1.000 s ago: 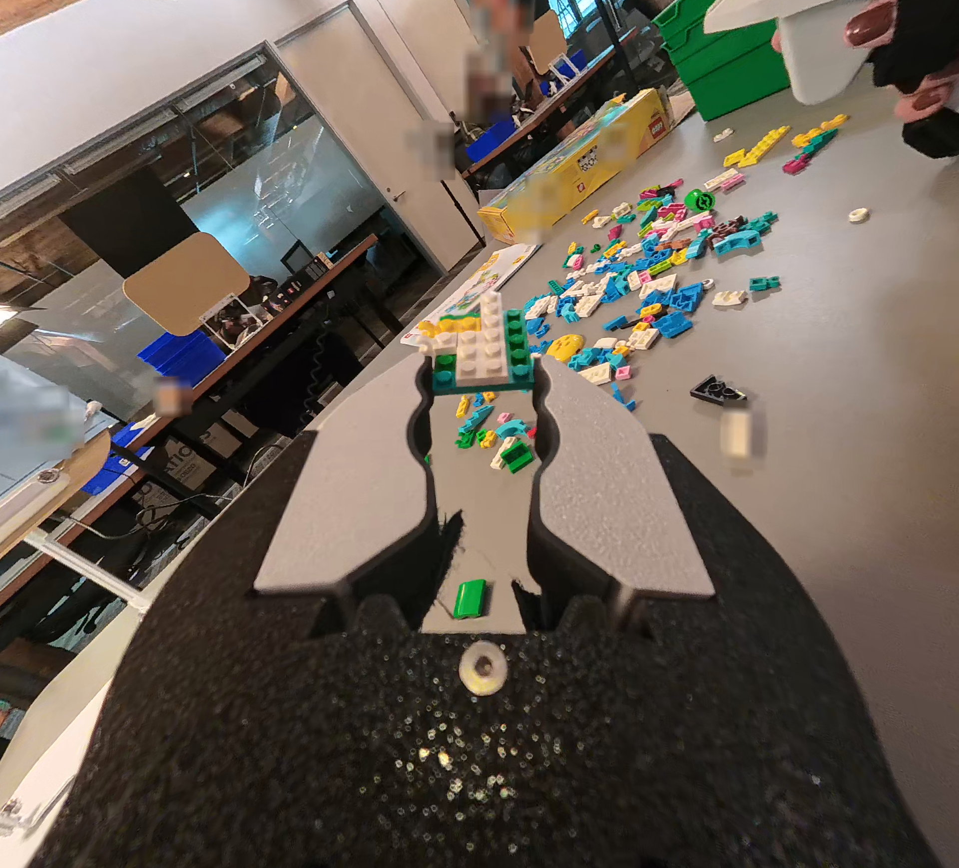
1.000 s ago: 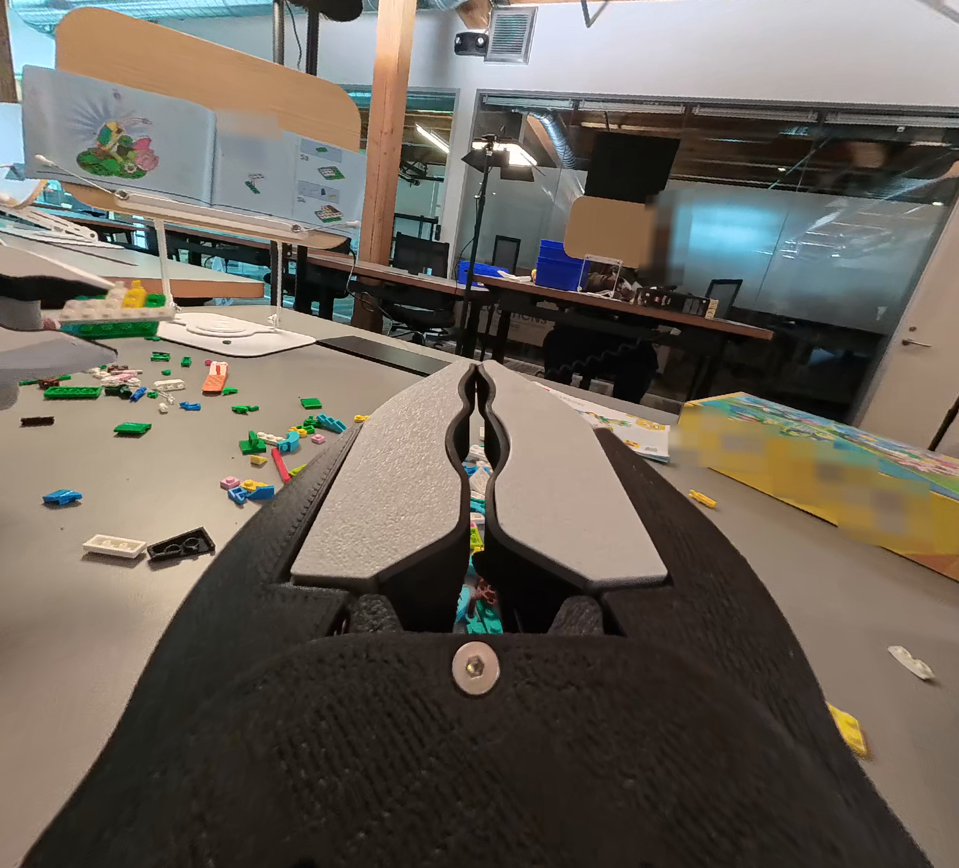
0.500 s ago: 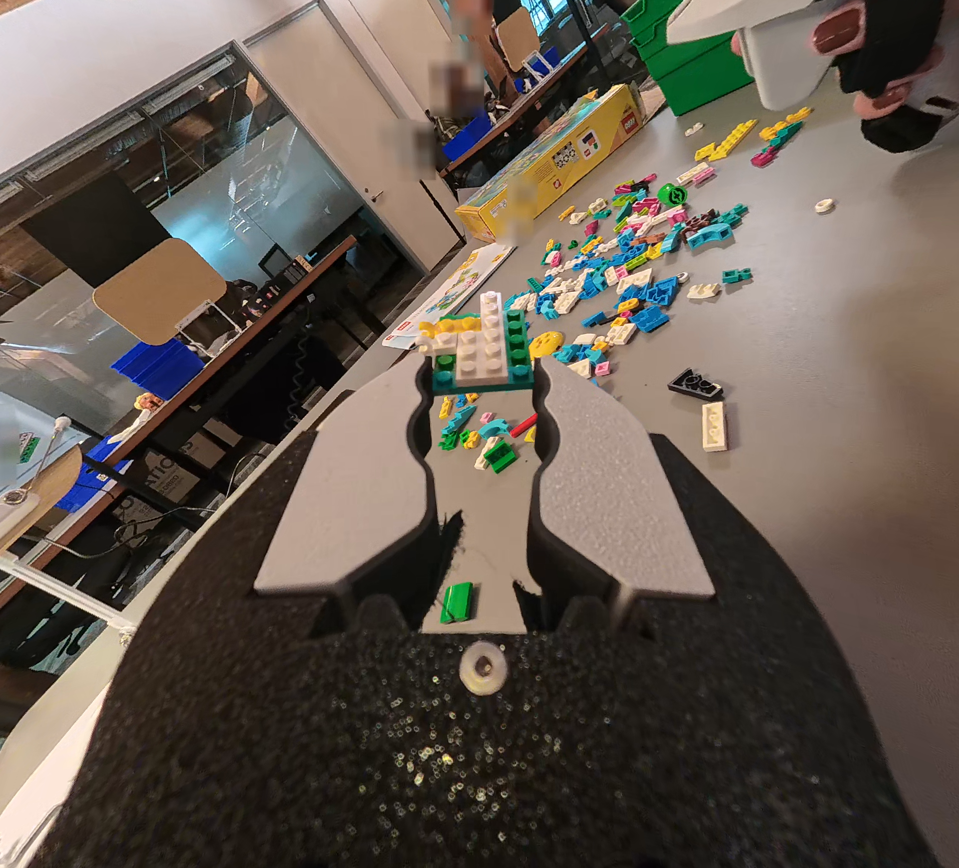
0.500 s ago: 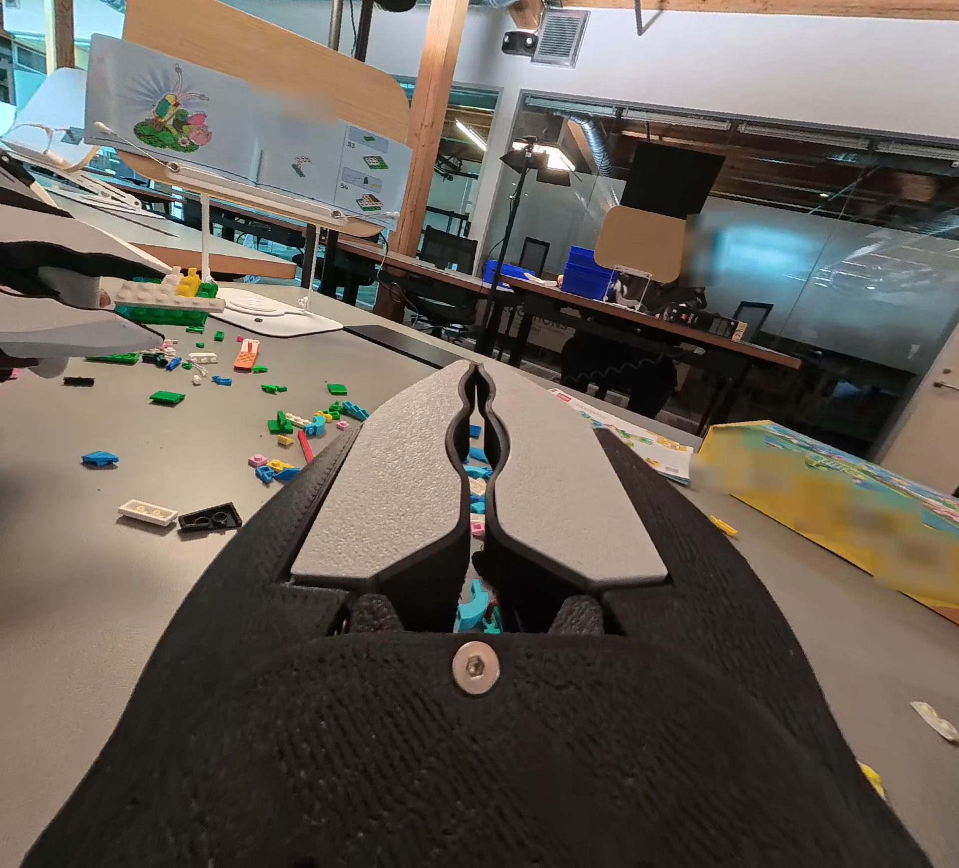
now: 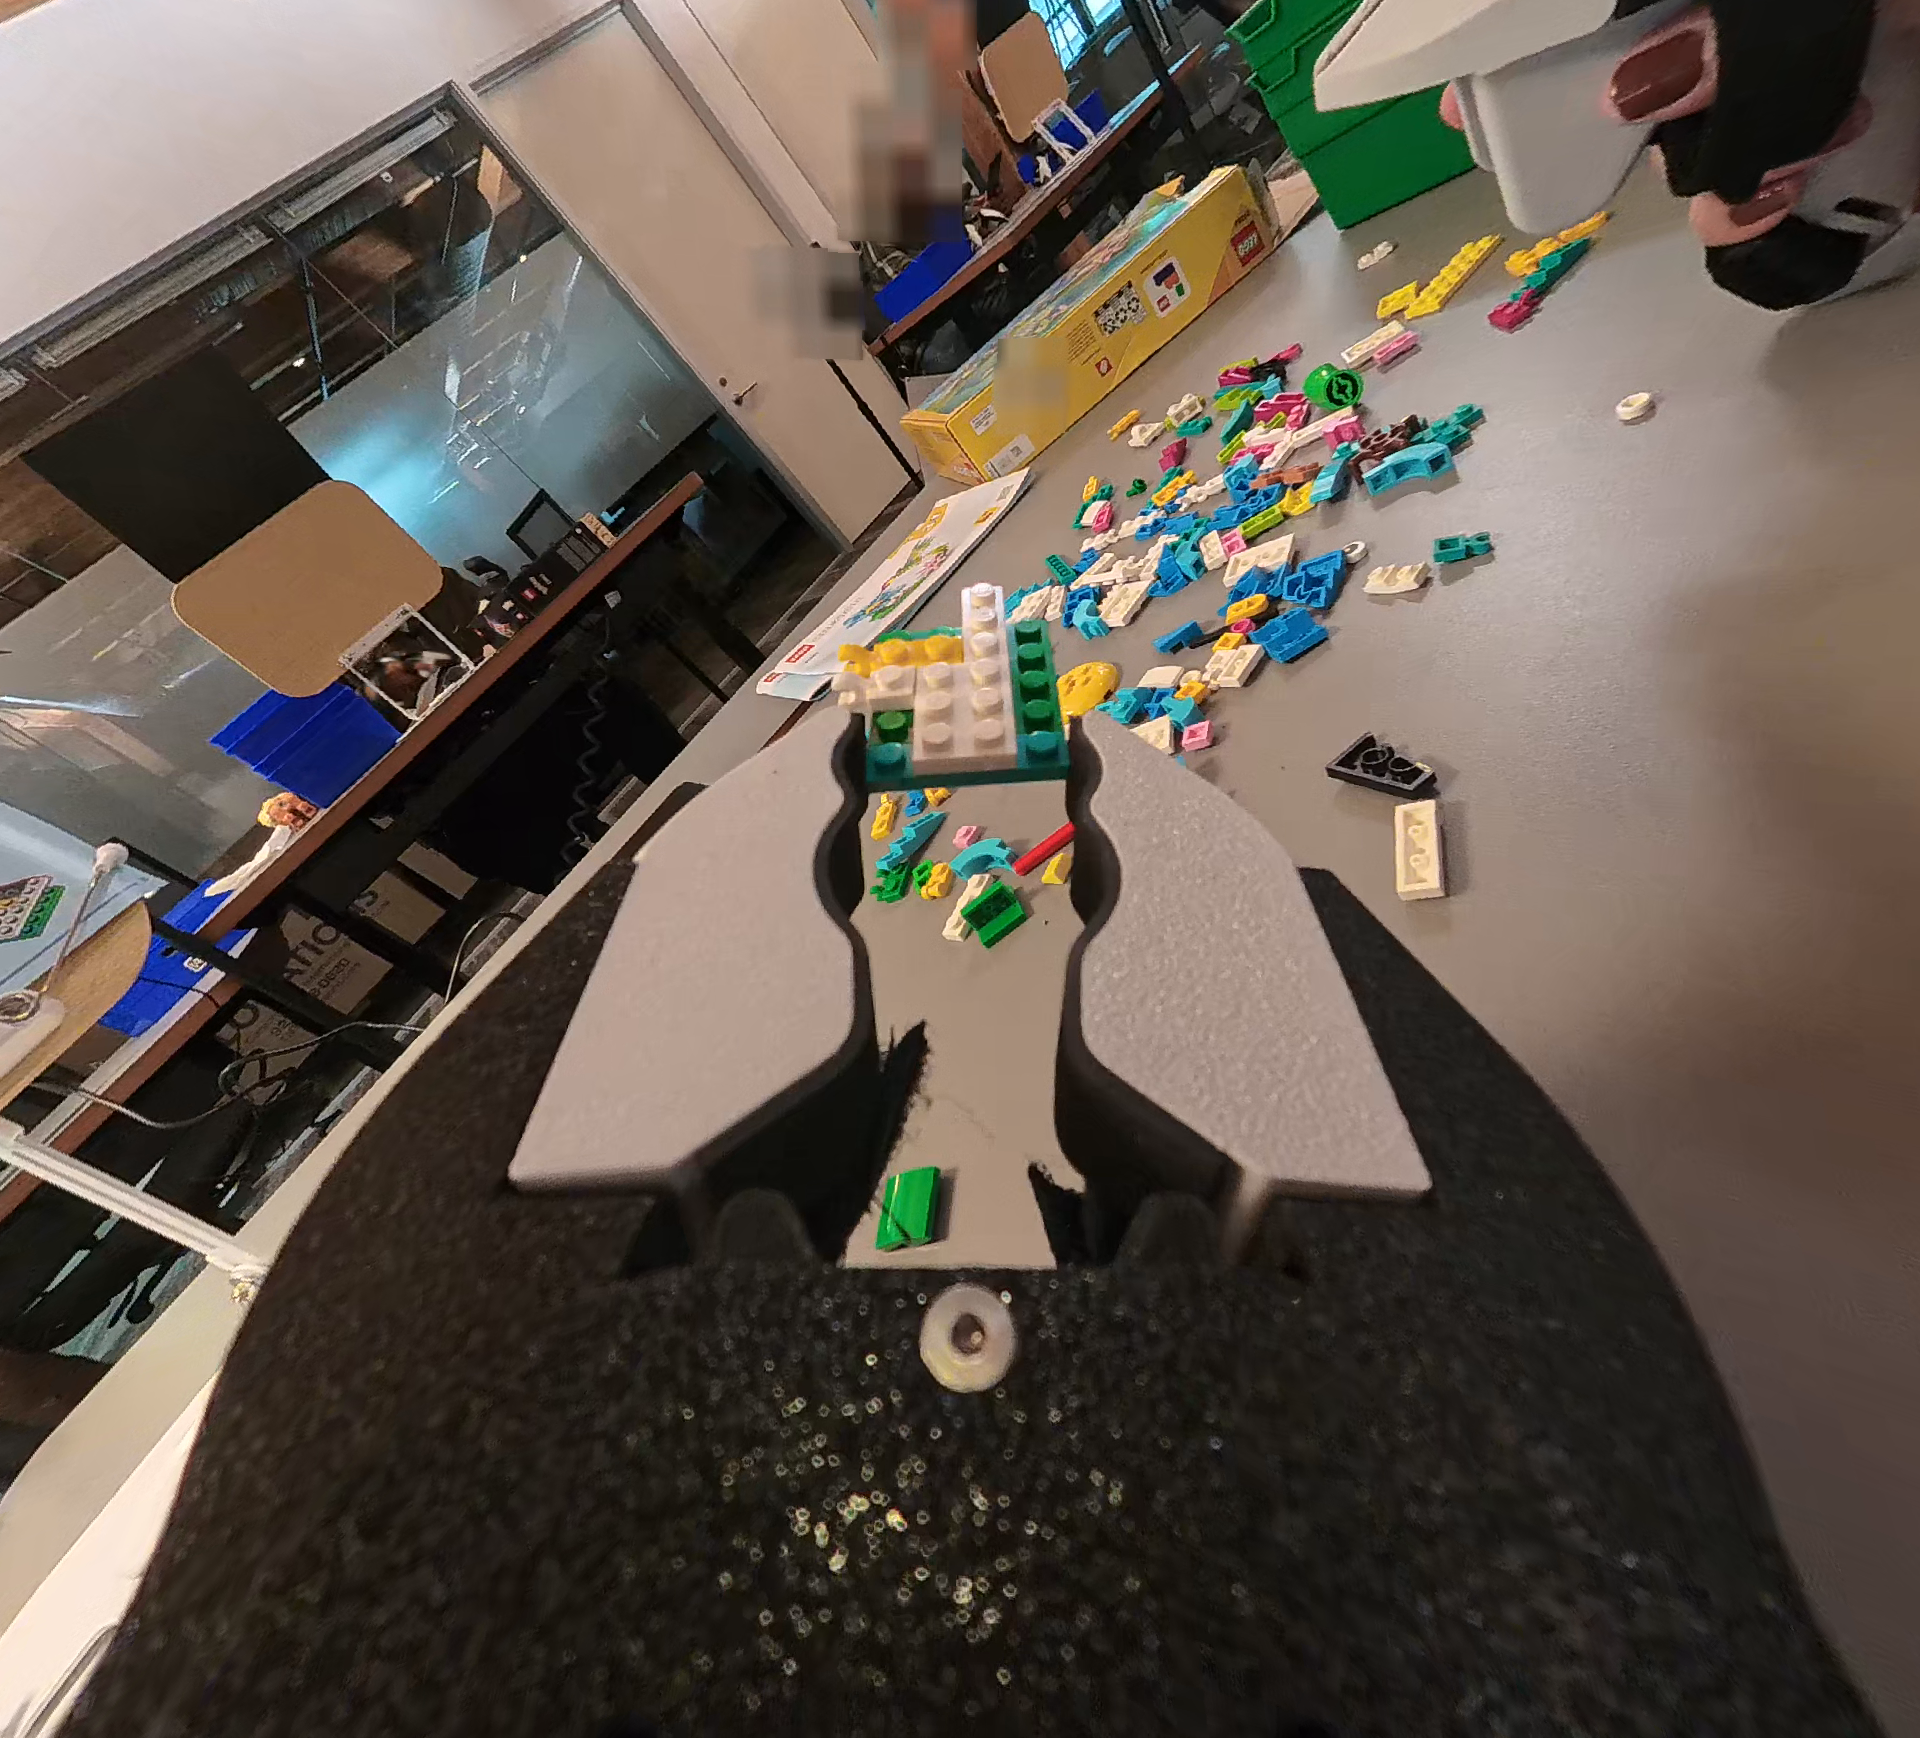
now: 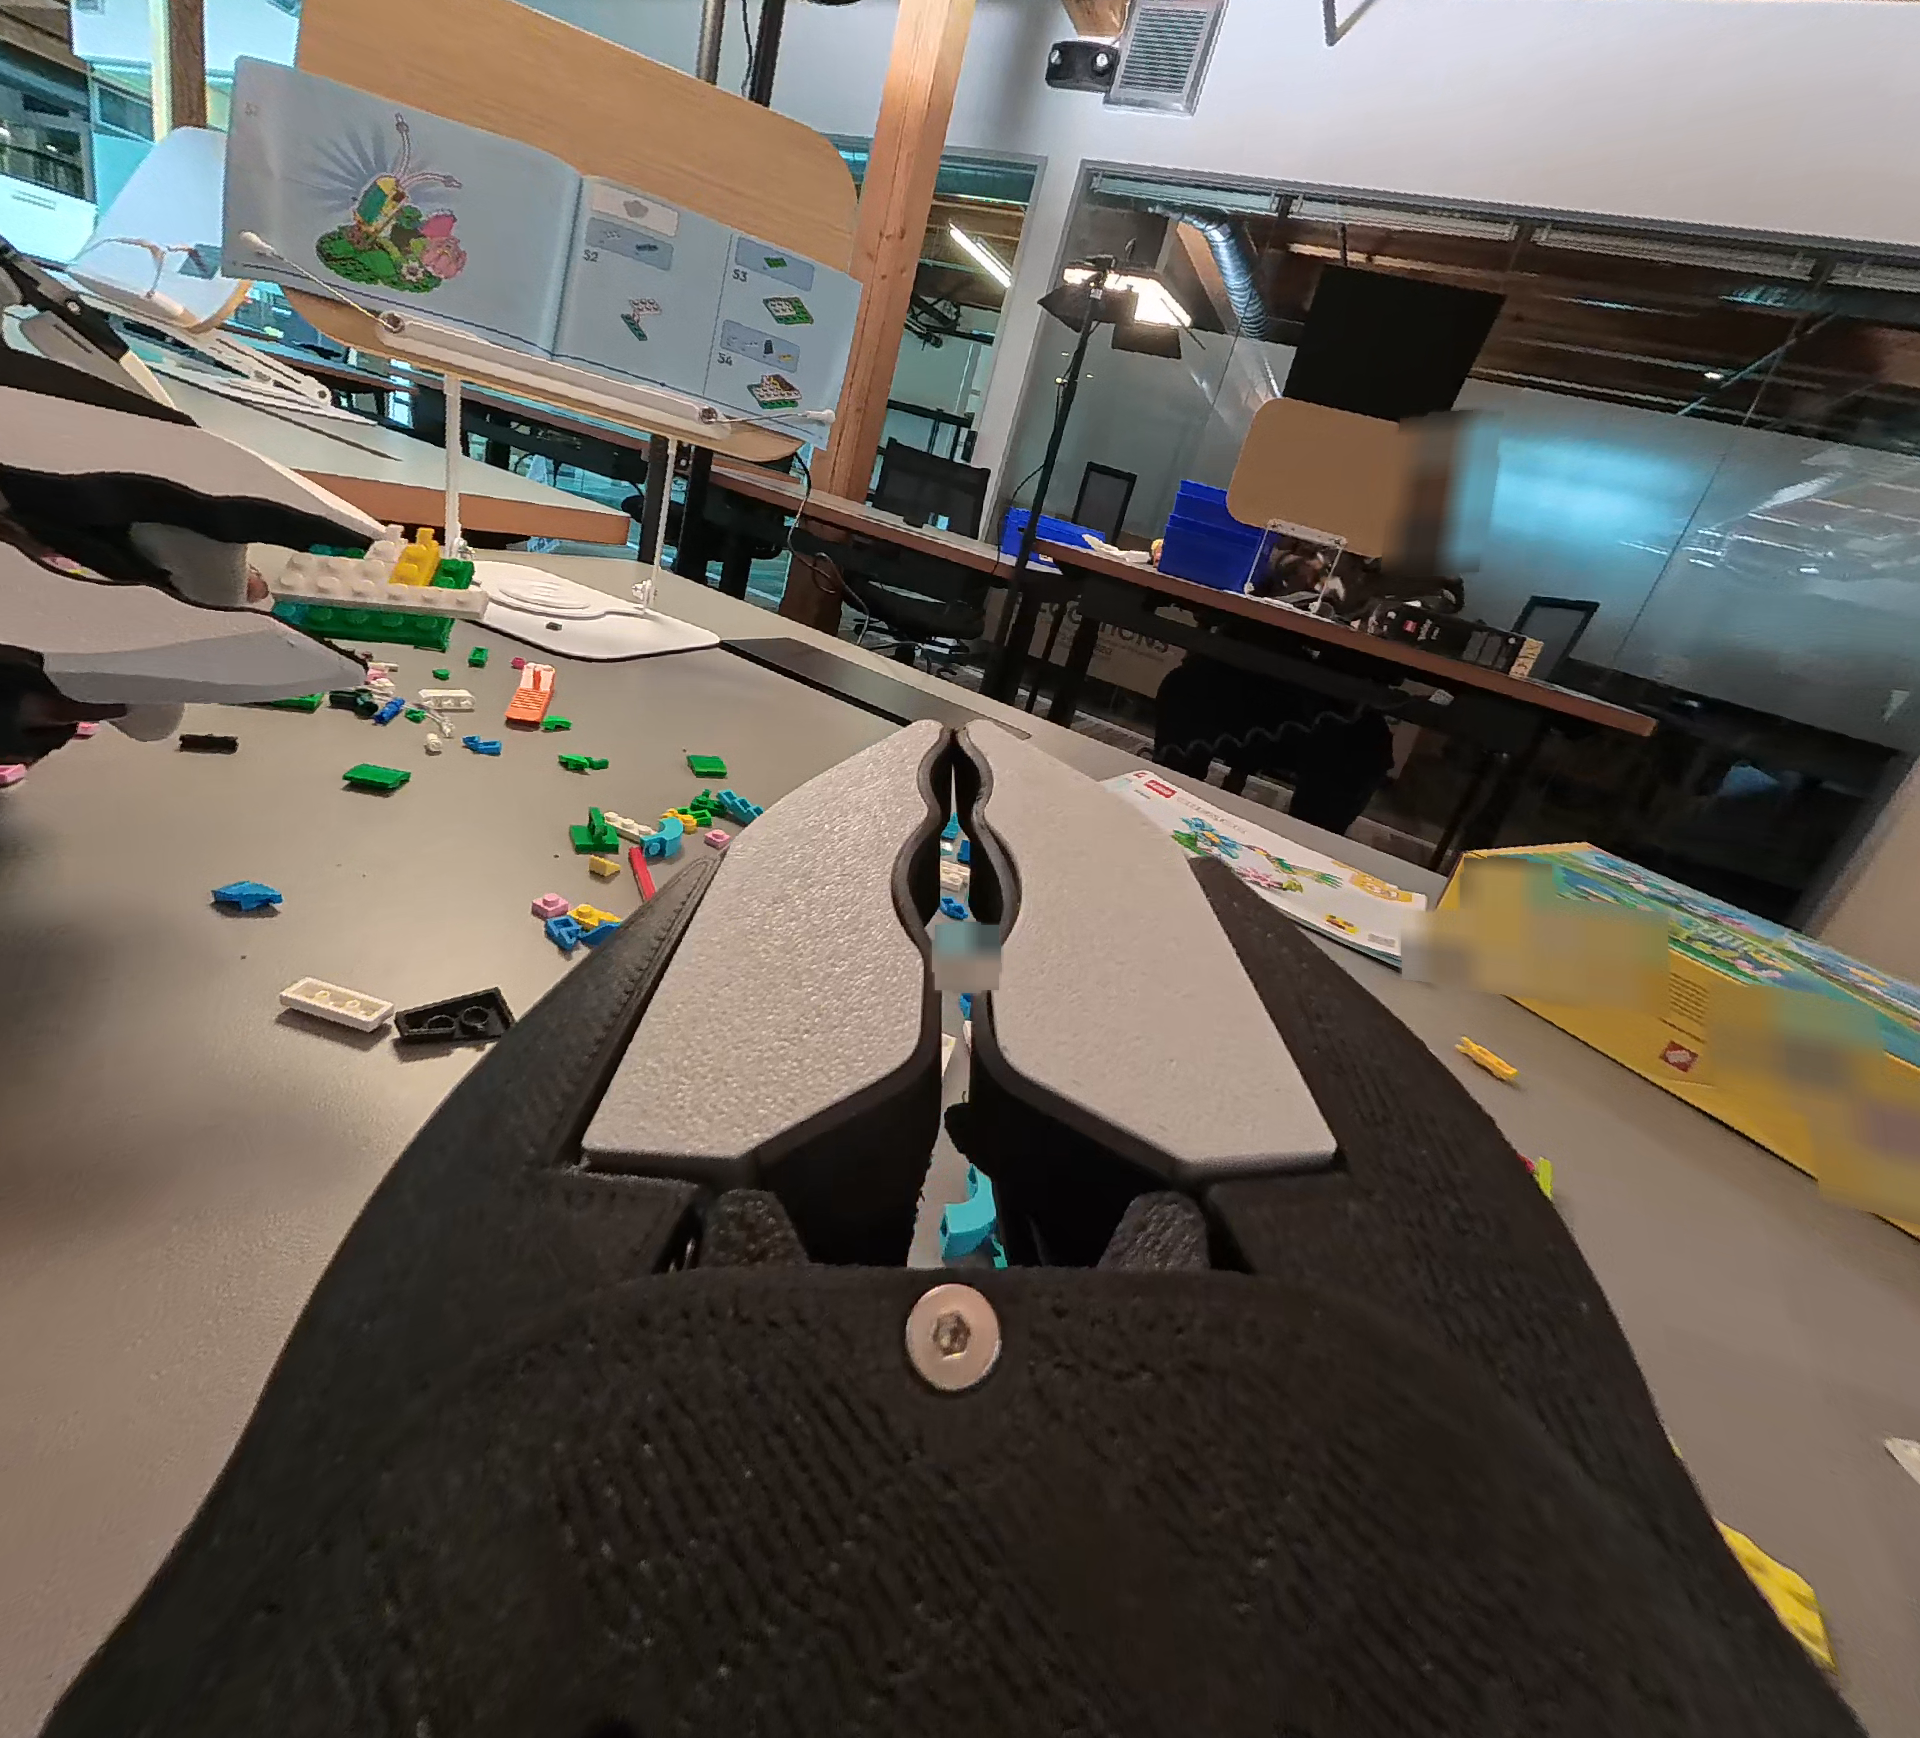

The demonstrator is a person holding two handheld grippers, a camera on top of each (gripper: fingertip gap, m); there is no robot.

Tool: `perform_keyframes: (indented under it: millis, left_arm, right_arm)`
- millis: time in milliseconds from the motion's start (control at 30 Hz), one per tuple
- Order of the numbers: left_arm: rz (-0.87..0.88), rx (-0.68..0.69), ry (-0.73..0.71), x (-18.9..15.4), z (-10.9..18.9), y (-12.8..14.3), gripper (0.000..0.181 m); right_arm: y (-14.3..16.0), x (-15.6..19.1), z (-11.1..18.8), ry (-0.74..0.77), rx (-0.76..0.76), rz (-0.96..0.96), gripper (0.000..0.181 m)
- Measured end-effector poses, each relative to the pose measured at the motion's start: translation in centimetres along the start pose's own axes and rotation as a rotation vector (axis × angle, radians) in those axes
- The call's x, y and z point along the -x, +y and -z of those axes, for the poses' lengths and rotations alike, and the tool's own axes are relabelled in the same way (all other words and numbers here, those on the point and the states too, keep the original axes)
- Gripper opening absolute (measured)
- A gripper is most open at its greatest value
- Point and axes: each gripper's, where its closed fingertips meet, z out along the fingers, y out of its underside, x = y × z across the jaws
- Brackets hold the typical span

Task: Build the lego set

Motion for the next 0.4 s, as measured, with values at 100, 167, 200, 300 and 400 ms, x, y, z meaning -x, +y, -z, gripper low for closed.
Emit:
perform_keyframes:
  millis: [100,167,200,300,400]
  left_arm:
    - [0.000,-0.002,0.003,-0.2,-0.1,0.0,0.036]
    - [0.004,-0.008,0.007,-0.6,-0.2,-0.1,0.036]
    - [-0.001,-0.008,0.008,-0.8,-0.3,0.0,0.036]
    - [-0.027,-0.012,-0.003,-0.8,-0.5,-0.2,0.036]
    - [-0.025,-0.013,0.007,-1.0,-0.5,-0.2,0.036]
  right_arm:
    - [0.2,0.9,-0.1,-0.045,0.014,0.055,0.000]
    - [0.0,3.1,-0.1,-0.138,0.000,0.187,0.000]
    - [0.0,4.5,0.0,-0.198,0.000,0.247,0.000]
    - [1.6,7.8,-0.2,-0.387,0.099,0.354,0.000]
    - [3.8,10.4,-0.4,-0.616,0.238,0.395,0.000]
